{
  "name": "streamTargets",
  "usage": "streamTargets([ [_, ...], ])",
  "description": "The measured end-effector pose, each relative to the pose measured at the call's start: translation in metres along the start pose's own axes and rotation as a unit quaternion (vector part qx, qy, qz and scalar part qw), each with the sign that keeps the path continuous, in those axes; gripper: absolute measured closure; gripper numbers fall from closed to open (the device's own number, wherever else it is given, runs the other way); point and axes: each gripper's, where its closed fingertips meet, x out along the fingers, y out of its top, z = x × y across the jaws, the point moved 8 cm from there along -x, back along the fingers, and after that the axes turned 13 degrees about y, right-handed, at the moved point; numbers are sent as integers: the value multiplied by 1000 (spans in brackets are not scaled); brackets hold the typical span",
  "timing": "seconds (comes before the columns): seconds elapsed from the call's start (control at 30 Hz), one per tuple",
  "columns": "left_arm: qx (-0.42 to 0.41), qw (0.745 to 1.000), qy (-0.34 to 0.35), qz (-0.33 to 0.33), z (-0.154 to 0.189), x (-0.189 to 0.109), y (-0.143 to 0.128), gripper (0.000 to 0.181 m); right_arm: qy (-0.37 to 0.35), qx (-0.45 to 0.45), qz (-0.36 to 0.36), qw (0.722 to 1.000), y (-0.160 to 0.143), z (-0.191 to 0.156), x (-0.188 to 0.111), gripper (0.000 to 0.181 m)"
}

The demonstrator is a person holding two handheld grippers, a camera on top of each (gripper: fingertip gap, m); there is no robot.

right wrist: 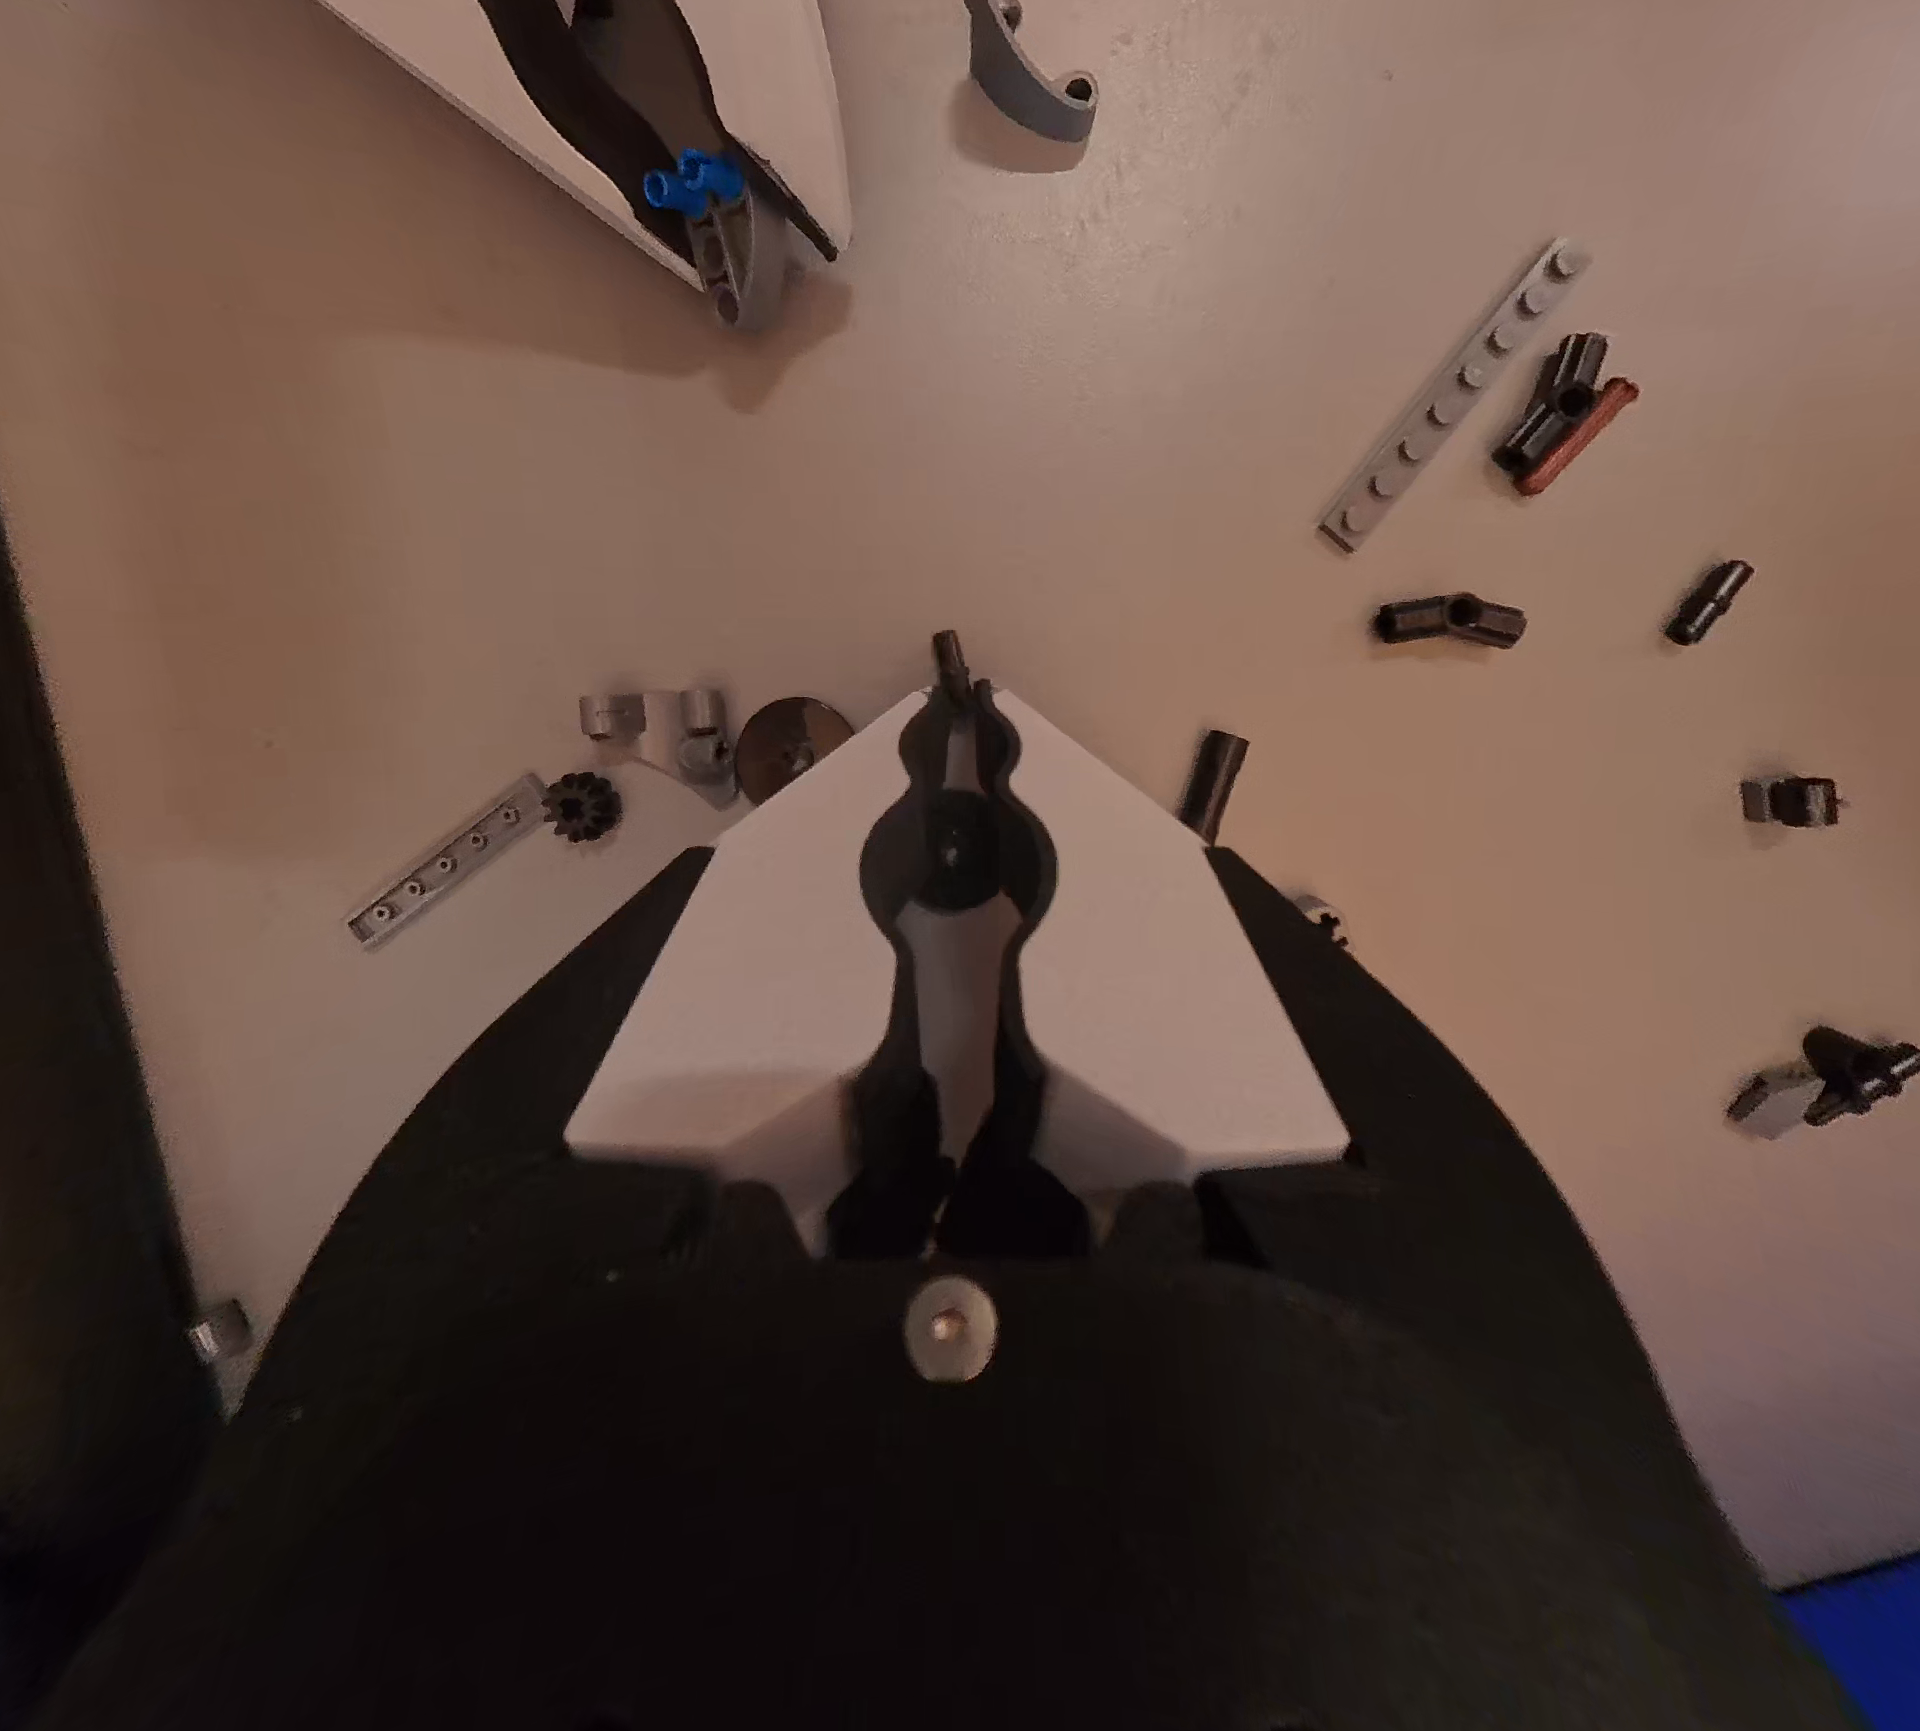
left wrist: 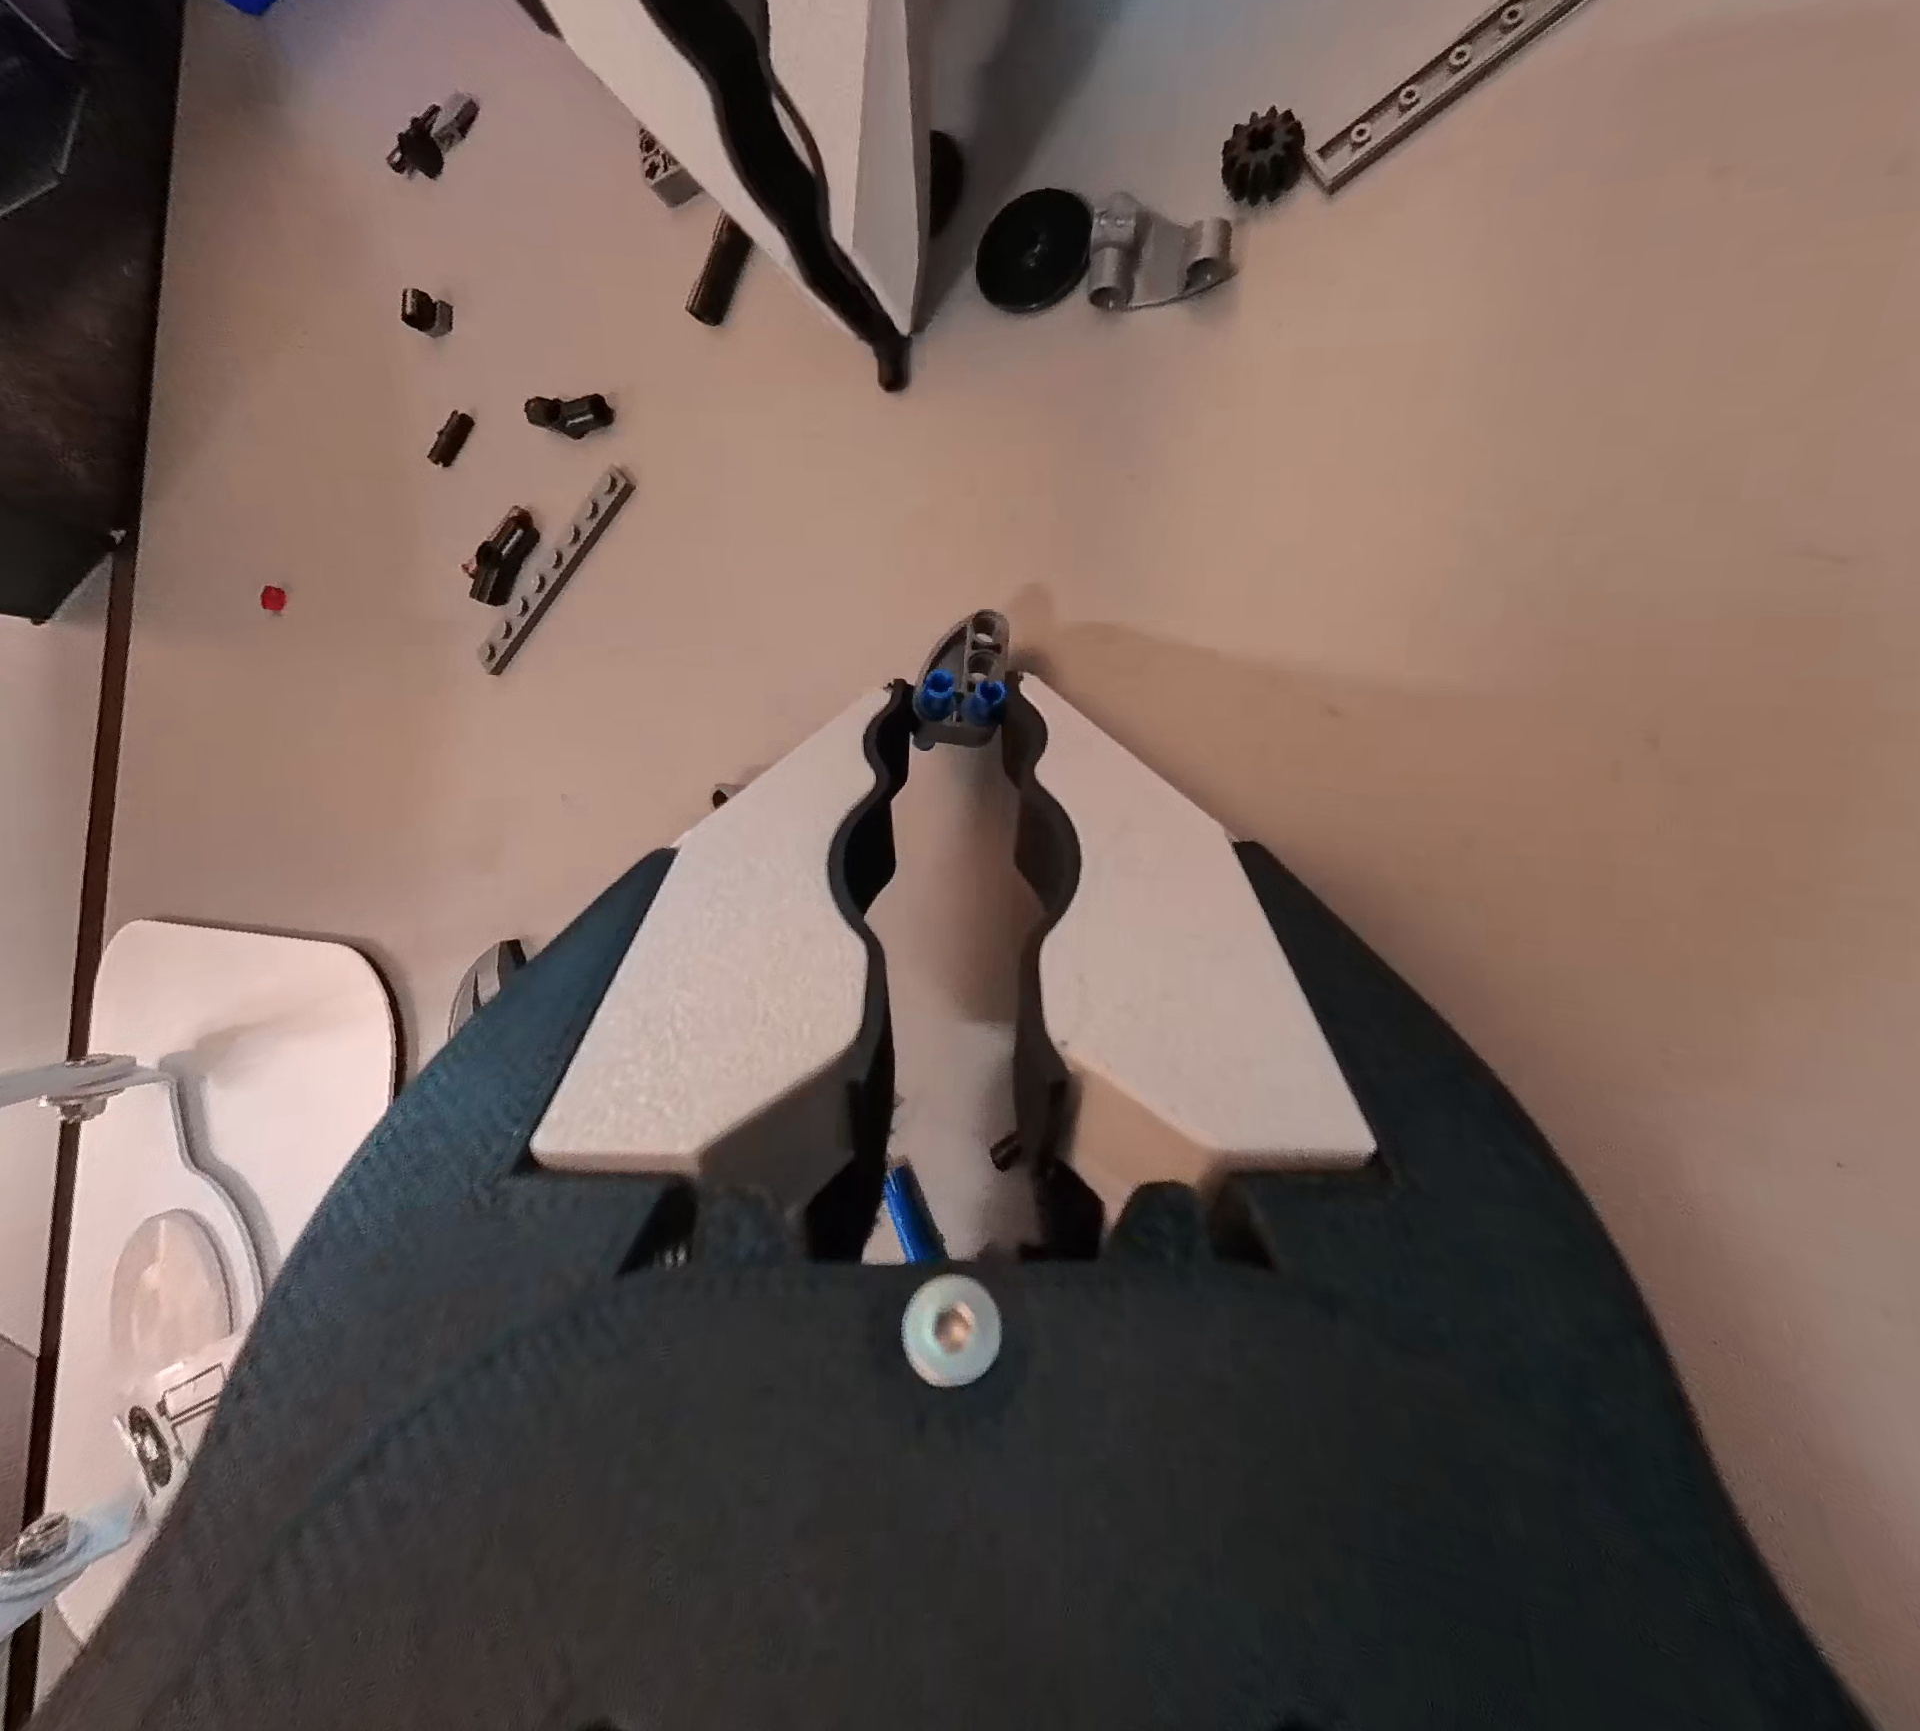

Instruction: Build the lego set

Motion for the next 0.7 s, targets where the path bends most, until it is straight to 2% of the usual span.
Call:
streamTargets([
  [0.33, 13, 1000, -1, 1, 2, -2, 1, 165, 10, -4, 11, 1000, 2, -2, -1, 179],
  [0.57, 26, 1000, 6, 3, 2, -5, 1, 157, 16, -7, 27, 999, 5, -4, -3, 179],
  [0.7, 37, 999, 22, 4, 0, -6, 4, 148, 36, -11, 59, 998, 11, -8, -7, 179],
])
